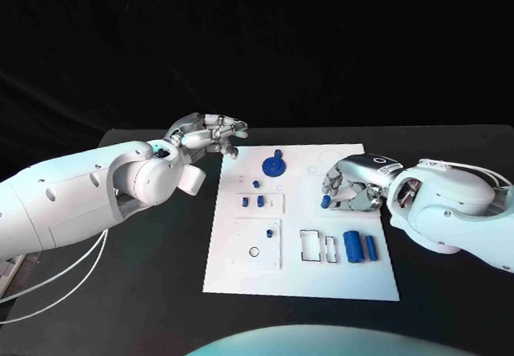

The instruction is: Assemble the parts on the task board

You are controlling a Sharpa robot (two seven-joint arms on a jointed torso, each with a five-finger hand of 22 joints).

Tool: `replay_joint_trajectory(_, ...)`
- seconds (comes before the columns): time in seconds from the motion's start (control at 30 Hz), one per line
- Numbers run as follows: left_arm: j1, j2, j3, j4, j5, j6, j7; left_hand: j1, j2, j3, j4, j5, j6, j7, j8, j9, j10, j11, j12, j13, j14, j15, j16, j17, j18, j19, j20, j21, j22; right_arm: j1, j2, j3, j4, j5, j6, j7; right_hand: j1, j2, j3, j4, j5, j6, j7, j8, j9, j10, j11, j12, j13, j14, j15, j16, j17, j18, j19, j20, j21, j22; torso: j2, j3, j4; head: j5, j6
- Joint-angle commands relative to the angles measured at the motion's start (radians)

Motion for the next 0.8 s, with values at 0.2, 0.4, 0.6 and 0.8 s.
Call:
replay_joint_trajectory(0.2,0.000,-0.001,0.001,0.004,-0.005,0.013,0.006,-0.005,0.004,-0.003,0.003,-0.002,-0.008,0.003,0.003,0.002,-0.008,-0.002,0.002,-0.001,-0.002,0.002,-0.004,-0.001,0.010,0.006,0.004,-0.006,-0.002,-0.013,0.021,-0.002,-0.013,-0.021,0.012,0.005,-0.014,-0.032,0.166,-0.004,-0.026,0.033,-0.007,0.003,-0.015,0.075,-0.009,-0.063,-0.017,0.022,-0.009,0.012,0.024,-0.019,0.026,-0.009,0.038,0.028,0.001,0.0005,-0.0010,0.003,0.002)
replay_joint_trajectory(0.4,0.000,-0.003,0.001,0.006,-0.005,0.014,0.006,-0.005,0.004,-0.003,0.003,-0.001,-0.011,0.004,0.001,0.001,-0.009,-0.002,0.003,-0.001,-0.003,0.002,-0.004,-0.002,0.010,0.007,0.004,-0.007,-0.002,-0.017,0.028,-0.003,-0.022,-0.023,0.027,-0.003,-0.033,-0.052,0.228,-0.011,-0.022,0.037,-0.007,0.005,-0.017,0.093,-0.010,-0.084,-0.018,0.024,-0.010,0.015,0.031,-0.019,0.029,-0.011,0.039,0.032,0.001,0.0004,-0.0009,0.004,0.000)
replay_joint_trajectory(0.6,0.000,-0.005,0.001,0.008,-0.005,0.017,0.003,-0.004,0.005,-0.003,0.003,-0.001,-0.014,0.005,0.000,0.001,-0.009,-0.002,0.004,-0.001,-0.002,0.002,-0.004,-0.002,0.010,0.008,0.004,-0.007,-0.003,-0.018,0.032,-0.004,-0.027,-0.026,0.038,-0.012,-0.045,-0.057,0.242,-0.011,-0.024,0.041,-0.008,0.008,-0.016,0.096,-0.010,-0.091,-0.017,0.026,-0.009,0.017,0.036,-0.018,0.027,-0.011,0.035,0.031,0.001,-0.0001,-0.0026,0.003,-0.005)
replay_joint_trajectory(0.8,0.000,-0.007,0.001,0.010,-0.005,0.020,0.000,-0.004,0.006,-0.003,0.004,0.000,-0.016,0.005,-0.001,0.001,-0.008,-0.002,0.005,0.000,-0.001,0.002,-0.003,-0.001,0.010,0.009,0.004,-0.007,-0.003,-0.020,0.038,-0.006,-0.035,-0.033,0.029,-0.024,-0.063,-0.063,0.251,-0.008,-0.025,0.039,-0.007,0.008,-0.016,0.099,-0.010,-0.094,-0.016,0.023,-0.009,0.011,0.024,-0.018,0.026,-0.010,0.032,0.031,0.001,0.0007,-0.0007,0.002,-0.007)
